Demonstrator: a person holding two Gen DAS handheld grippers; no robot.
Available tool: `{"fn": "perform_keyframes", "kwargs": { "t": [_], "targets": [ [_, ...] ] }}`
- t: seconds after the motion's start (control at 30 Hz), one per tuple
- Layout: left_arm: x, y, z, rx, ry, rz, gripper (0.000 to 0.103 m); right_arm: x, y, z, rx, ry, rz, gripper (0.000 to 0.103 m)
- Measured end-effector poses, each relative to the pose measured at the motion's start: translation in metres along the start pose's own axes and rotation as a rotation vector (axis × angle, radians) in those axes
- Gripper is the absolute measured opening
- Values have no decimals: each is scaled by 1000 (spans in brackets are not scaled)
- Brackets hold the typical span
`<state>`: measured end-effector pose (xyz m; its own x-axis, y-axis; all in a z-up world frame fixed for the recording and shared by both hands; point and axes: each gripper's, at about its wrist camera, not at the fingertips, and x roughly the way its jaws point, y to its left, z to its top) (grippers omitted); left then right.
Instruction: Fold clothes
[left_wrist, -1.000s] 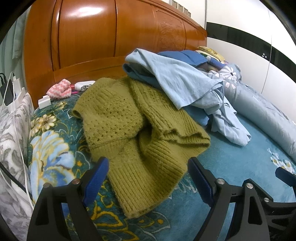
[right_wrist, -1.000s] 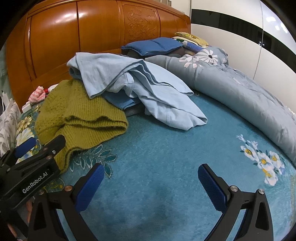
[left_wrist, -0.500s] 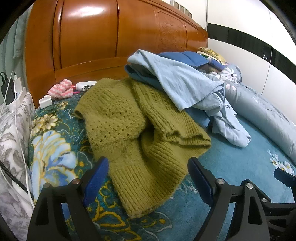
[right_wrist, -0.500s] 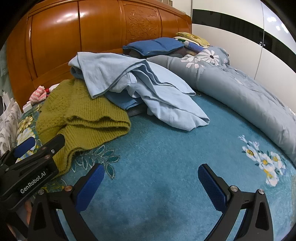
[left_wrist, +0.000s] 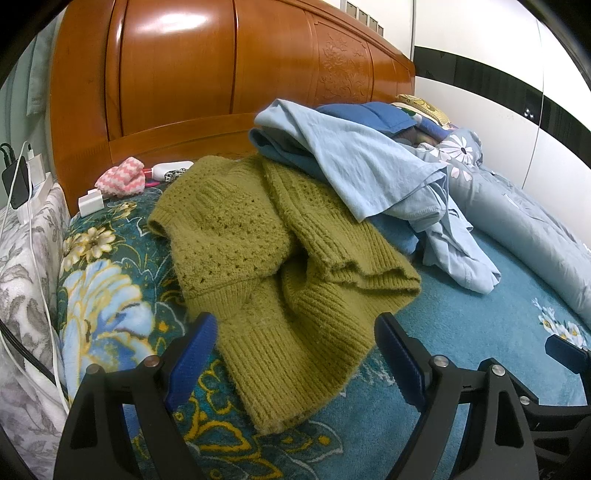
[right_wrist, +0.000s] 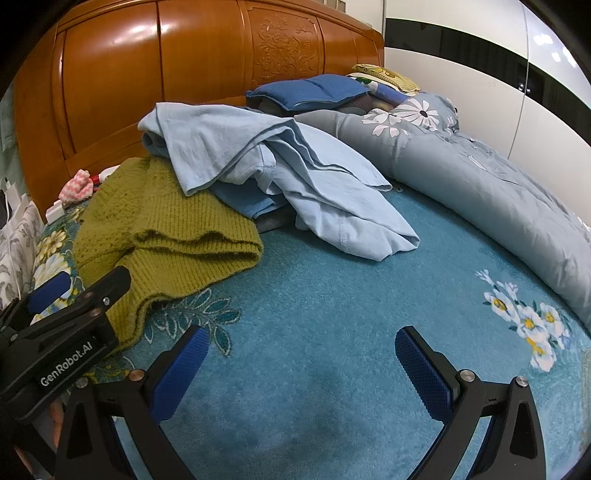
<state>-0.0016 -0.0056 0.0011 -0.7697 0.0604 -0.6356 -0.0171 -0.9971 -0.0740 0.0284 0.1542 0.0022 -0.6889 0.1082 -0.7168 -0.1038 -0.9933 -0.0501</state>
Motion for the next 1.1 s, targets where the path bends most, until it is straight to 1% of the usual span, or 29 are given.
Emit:
{"fn": "perform_keyframes", "kwargs": {
  "t": [0.4,0.53,0.67,0.77,0.87,1.0,1.03,1.07,1.1],
  "targets": [
    [0,3,1,-9,5,-5,88,-1,0,1,-3,-6,-2,103],
    [-3,4,0,-14,-27,-12,88,-1,-1,2,3,-12,-3,103],
    [-7,4,0,0,-59,-3,88,-1,-1,3,8,-13,-5,103],
    [-8,6,0,0,-67,-9,88,0,-1,3,7,-14,-6,103],
    [-8,10,1,-21,-73,-36,88,0,0,3,6,-14,-4,103],
    [-12,12,3,-28,-93,-36,88,-1,0,4,2,-18,-4,103],
    [-12,13,4,-27,-89,-36,93,-1,0,5,1,-18,-5,103],
    [-11,13,4,-26,-83,-37,102,-1,0,5,1,-20,-5,103],
    [-11,13,4,-25,-76,-36,103,-1,1,5,-1,-22,-6,103]
  ]
}}
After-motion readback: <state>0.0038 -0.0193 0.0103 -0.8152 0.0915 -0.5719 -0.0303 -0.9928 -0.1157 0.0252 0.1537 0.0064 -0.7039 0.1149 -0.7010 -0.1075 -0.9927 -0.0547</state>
